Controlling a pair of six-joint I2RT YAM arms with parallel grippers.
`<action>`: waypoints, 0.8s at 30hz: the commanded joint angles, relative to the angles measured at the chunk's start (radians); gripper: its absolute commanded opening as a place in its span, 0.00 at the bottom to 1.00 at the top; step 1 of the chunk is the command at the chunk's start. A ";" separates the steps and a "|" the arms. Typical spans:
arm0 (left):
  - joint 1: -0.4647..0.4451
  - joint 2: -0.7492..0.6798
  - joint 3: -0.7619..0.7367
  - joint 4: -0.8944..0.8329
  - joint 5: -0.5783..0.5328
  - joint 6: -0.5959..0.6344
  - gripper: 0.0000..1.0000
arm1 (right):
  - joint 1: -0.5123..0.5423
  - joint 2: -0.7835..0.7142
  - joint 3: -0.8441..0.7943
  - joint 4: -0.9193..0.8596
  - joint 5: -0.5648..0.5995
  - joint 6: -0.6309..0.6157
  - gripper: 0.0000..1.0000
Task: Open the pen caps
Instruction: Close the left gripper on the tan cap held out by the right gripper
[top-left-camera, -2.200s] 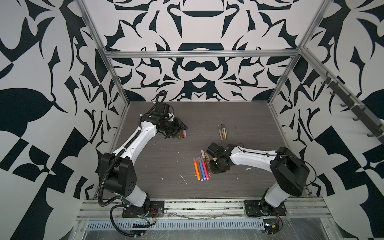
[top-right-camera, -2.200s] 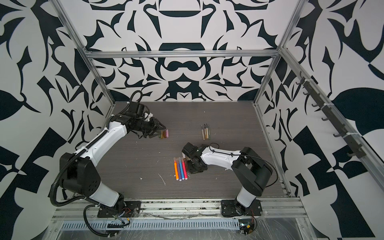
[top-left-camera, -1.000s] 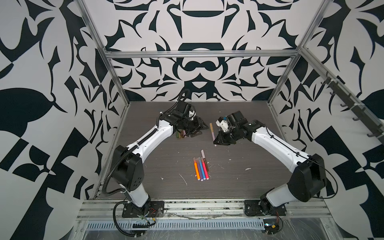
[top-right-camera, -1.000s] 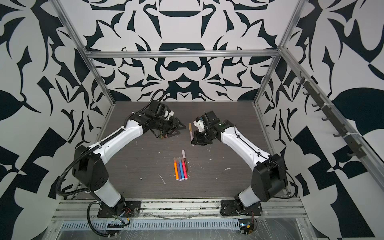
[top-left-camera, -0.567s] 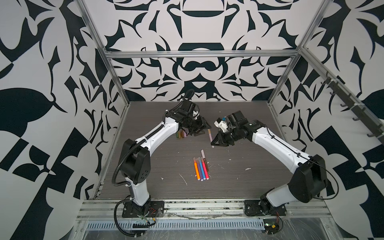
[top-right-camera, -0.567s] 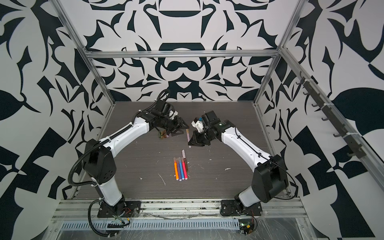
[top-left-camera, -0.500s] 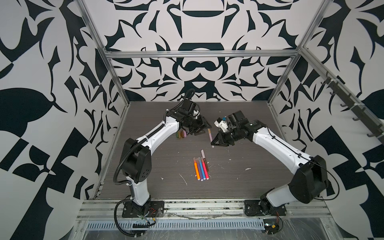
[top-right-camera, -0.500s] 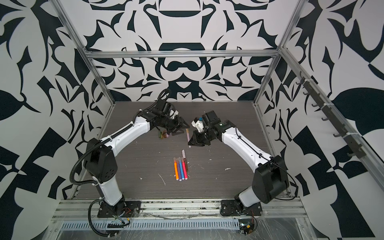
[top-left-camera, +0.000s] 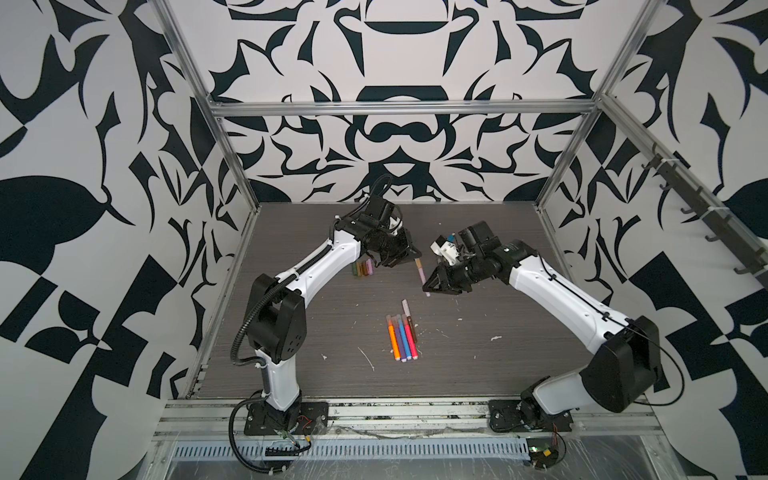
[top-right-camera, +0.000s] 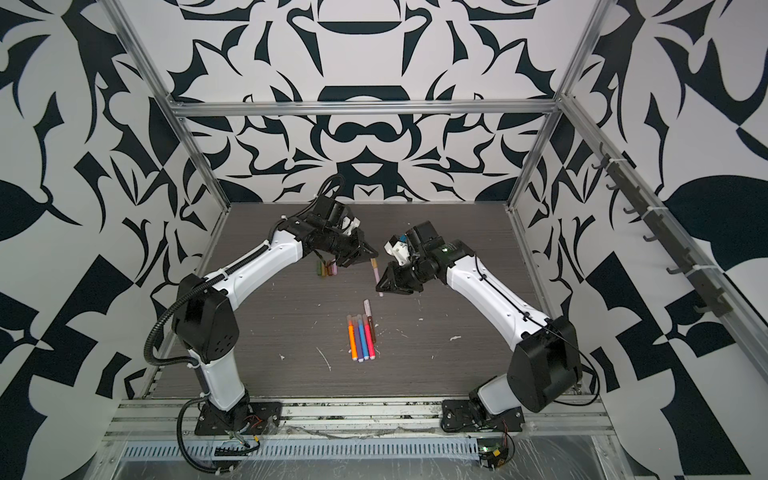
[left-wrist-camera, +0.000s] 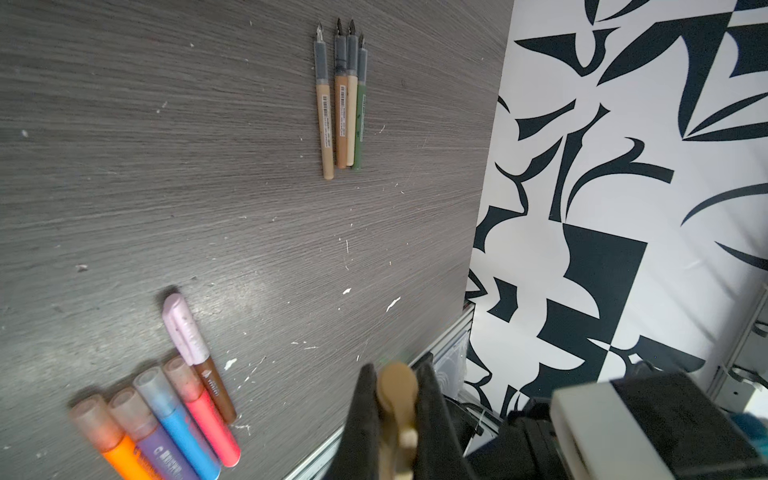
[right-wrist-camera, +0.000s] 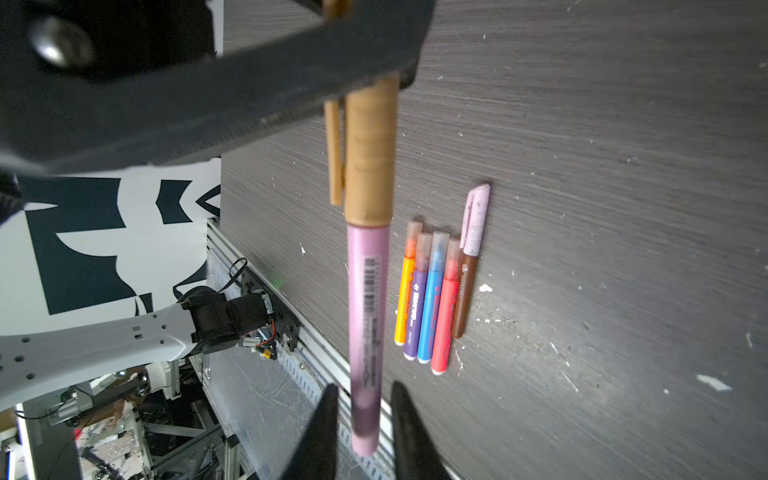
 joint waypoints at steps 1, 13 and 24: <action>-0.004 -0.044 -0.009 -0.003 0.016 0.003 0.00 | 0.000 -0.067 0.049 0.008 0.020 -0.025 0.39; -0.002 -0.094 -0.063 0.057 0.042 -0.067 0.00 | 0.000 -0.178 -0.080 0.259 0.048 0.133 0.65; 0.008 -0.092 -0.075 0.107 0.069 -0.106 0.00 | 0.000 -0.159 -0.103 0.230 0.061 0.139 0.58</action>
